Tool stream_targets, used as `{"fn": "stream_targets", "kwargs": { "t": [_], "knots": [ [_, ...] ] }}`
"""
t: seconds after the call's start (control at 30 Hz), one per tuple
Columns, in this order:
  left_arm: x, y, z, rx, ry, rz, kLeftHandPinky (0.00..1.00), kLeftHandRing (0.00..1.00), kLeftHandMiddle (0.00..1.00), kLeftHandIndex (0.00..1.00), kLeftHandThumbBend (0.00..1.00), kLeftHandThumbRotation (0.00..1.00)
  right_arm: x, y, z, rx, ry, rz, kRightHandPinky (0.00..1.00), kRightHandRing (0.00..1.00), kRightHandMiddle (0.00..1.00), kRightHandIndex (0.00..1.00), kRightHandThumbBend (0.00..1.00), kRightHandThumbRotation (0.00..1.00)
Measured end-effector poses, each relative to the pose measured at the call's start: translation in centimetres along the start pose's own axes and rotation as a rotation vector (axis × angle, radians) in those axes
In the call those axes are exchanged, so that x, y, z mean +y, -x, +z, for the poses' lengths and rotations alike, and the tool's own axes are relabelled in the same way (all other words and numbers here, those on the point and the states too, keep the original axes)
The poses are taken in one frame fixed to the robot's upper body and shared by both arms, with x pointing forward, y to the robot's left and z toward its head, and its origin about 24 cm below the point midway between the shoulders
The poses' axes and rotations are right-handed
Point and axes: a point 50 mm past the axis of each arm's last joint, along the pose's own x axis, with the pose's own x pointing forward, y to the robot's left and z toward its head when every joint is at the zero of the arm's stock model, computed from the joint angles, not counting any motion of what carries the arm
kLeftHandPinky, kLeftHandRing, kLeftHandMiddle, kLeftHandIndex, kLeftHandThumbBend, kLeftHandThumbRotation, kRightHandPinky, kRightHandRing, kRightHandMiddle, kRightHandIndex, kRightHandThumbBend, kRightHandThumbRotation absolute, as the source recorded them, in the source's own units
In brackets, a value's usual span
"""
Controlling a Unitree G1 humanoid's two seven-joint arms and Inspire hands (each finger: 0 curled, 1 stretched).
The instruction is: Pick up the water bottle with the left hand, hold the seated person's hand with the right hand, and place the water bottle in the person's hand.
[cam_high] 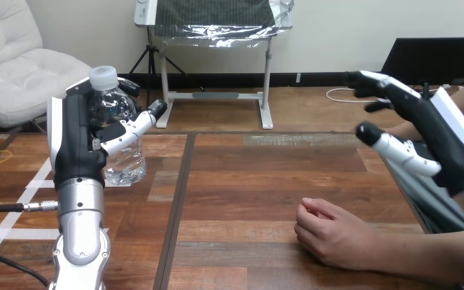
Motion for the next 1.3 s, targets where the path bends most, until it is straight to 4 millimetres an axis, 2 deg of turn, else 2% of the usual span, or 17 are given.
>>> {"fn": "stream_targets", "kwargs": {
  "t": [0.27,0.53,0.7,0.83,1.3],
  "knots": [
    [0.1,0.2,-0.3,0.013,0.009,-0.002,0.26,0.32,0.38,0.43,0.63,0.00,-1.4,0.8,-0.8,0.054,0.057,0.079,0.67,0.80,0.83,0.83,0.92,0.73],
    [0.1,0.3,-0.4,0.023,0.028,-0.008,0.26,0.32,0.38,0.43,0.63,0.00,-2.7,1.2,-1.3,0.114,0.071,0.142,0.70,0.82,0.84,0.83,0.98,0.67],
    [0.0,0.4,-0.4,0.023,0.031,-0.010,0.26,0.31,0.37,0.43,0.63,0.00,-3.4,1.5,-1.6,0.161,0.067,0.176,0.71,0.83,0.85,0.84,1.00,0.63],
    [0.0,0.4,-0.4,0.023,0.030,-0.011,0.26,0.31,0.37,0.43,0.63,0.00,-4.2,1.8,-2.1,0.229,0.058,0.221,0.74,0.85,0.86,0.85,1.00,0.56],
    [0.0,0.4,-0.4,0.023,0.028,-0.011,0.26,0.32,0.38,0.43,0.64,0.00,-5.2,2.7,-2.8,0.376,0.054,0.301,0.77,0.86,0.87,0.85,1.00,0.46]
  ]
}}
